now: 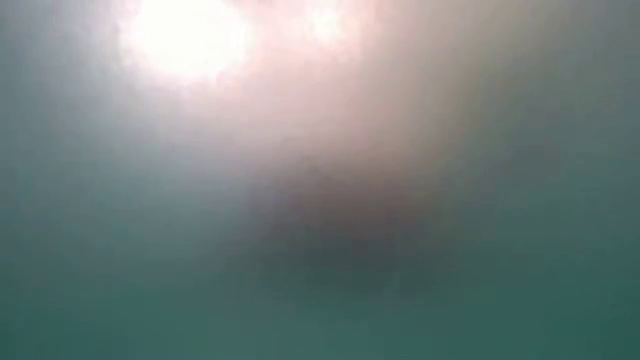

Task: Sort Maruchan noodles
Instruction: Put the red noodle pack into the green bin

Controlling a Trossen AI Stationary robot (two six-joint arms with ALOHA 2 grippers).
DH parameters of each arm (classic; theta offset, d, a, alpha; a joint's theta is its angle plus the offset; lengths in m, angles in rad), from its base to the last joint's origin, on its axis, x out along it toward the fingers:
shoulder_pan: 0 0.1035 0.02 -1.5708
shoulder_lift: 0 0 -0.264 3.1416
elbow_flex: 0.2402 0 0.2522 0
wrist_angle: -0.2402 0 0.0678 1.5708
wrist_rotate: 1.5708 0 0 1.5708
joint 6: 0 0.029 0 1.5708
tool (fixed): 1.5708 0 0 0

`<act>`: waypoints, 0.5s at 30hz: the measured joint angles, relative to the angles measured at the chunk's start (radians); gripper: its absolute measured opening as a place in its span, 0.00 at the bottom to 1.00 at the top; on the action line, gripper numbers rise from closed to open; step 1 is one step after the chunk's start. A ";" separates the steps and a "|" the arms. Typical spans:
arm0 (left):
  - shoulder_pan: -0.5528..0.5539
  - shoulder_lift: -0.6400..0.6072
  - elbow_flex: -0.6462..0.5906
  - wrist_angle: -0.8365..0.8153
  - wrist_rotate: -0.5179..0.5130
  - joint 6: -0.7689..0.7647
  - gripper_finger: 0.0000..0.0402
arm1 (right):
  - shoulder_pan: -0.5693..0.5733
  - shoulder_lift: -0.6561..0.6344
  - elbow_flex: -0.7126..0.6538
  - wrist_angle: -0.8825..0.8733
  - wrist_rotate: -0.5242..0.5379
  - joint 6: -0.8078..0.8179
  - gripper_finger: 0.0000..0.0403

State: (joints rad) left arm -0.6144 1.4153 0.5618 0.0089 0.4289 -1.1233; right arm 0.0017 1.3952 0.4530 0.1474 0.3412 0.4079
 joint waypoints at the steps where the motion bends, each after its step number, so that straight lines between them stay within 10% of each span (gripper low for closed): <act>1: 0.000 -0.001 -0.003 0.003 -0.024 0.024 0.41 | 0.000 0.000 0.000 0.000 0.000 0.000 0.51; 15: 0.123 -0.003 -0.010 -0.061 -0.234 0.284 0.41 | 0.000 0.000 0.000 -0.001 0.000 0.000 0.51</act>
State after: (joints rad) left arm -0.4911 1.4123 0.5518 -0.0520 0.1951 -0.8397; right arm 0.0017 1.3949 0.4530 0.1467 0.3412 0.4084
